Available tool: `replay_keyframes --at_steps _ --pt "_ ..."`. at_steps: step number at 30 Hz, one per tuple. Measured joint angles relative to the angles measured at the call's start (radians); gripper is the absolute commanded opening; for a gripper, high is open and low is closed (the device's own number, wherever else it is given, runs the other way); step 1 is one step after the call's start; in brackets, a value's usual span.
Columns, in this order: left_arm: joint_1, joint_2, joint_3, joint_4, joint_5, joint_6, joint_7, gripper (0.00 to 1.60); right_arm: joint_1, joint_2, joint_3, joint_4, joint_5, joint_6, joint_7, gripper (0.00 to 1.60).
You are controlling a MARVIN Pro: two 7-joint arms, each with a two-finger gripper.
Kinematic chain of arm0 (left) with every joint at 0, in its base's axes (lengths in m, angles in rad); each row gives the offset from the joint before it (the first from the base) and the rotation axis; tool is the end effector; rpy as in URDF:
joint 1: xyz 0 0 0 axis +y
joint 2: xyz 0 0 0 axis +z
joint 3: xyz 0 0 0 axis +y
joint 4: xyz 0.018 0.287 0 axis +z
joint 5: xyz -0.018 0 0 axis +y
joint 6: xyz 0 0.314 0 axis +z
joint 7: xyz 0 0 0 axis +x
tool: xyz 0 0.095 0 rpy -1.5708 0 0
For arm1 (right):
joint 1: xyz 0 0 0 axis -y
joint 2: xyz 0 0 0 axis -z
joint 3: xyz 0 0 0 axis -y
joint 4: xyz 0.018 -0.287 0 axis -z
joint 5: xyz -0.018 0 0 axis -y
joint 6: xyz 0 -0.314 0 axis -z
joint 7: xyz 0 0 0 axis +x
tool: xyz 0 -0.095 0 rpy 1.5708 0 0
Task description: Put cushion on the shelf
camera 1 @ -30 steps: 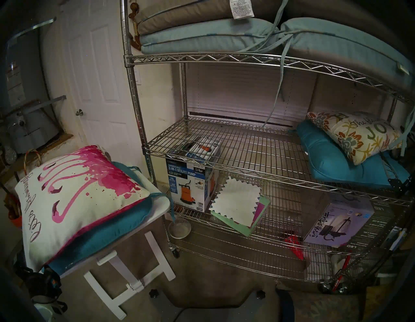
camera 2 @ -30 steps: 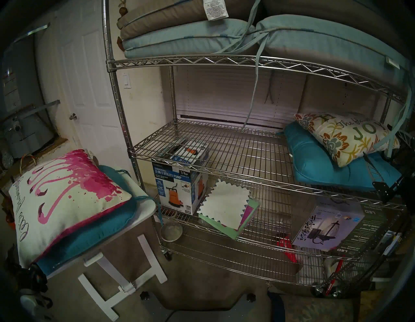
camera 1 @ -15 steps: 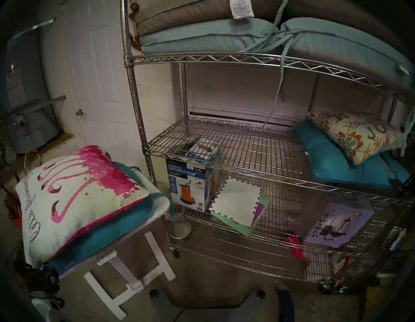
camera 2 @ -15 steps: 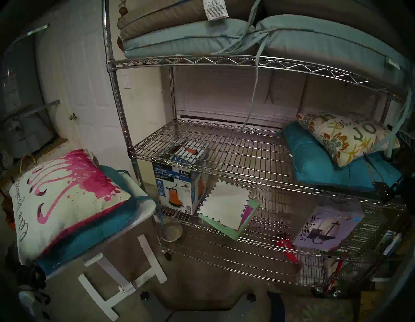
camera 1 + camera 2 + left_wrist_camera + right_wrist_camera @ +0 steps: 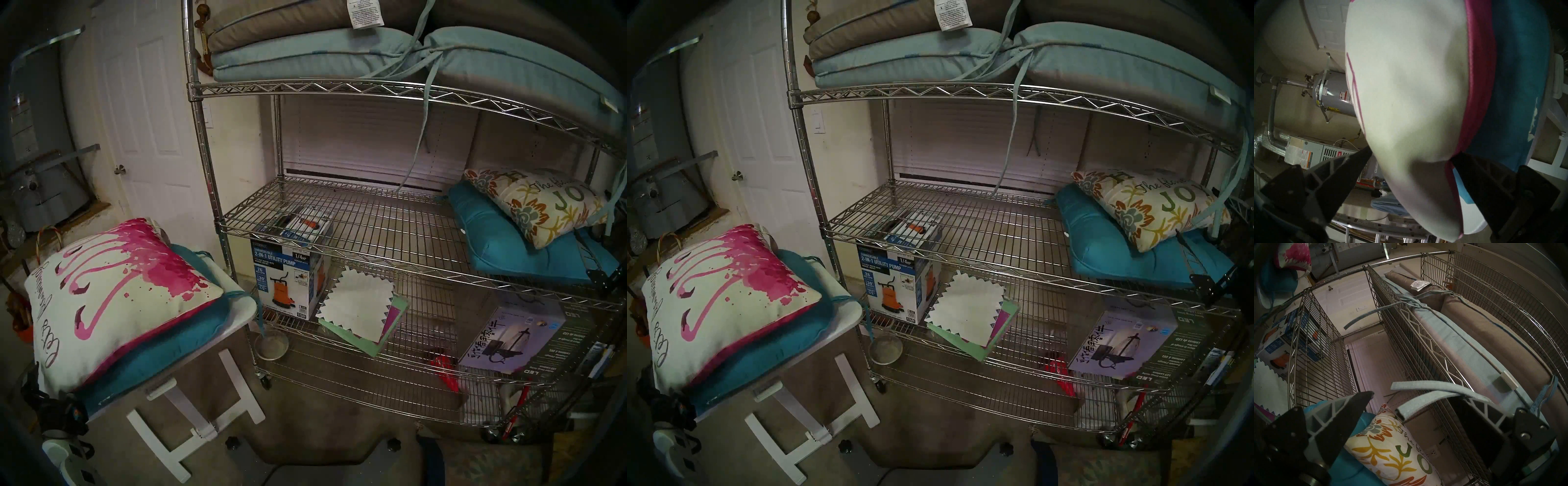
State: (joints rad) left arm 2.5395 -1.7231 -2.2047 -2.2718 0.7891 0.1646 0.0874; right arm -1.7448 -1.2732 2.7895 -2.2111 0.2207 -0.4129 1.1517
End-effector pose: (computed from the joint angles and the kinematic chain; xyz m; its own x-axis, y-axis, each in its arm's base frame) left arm 0.0901 0.2086 -0.2624 0.7006 -0.6501 0.2941 0.1025 -0.3162 -0.9431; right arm 0.1747 -0.2513 -0.0218 -0.4343 0.8417 0.3208 -0.1168 -0.4058 0.9065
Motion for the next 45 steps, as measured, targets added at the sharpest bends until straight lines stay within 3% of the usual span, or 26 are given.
replay_keyframes --at_steps 8,26,41,45 --pt "-0.046 0.033 -0.002 0.008 0.010 -0.001 -0.038 1.60 0.000 0.000 0.000 0.000 0.000 0.000 0.000 1.60" --pt "-0.078 0.038 -0.009 0.013 0.033 -0.001 -0.047 1.60 0.001 0.000 0.000 0.000 0.000 -0.004 0.002 1.60" --pt "-0.086 0.036 -0.011 0.014 0.041 -0.004 -0.049 1.60 -0.021 -0.036 0.045 -0.010 0.098 -0.178 0.082 1.60" --pt "-0.087 0.035 -0.012 0.014 0.042 -0.005 -0.051 1.60 -0.035 -0.055 0.051 -0.021 0.137 -0.219 0.063 1.60"
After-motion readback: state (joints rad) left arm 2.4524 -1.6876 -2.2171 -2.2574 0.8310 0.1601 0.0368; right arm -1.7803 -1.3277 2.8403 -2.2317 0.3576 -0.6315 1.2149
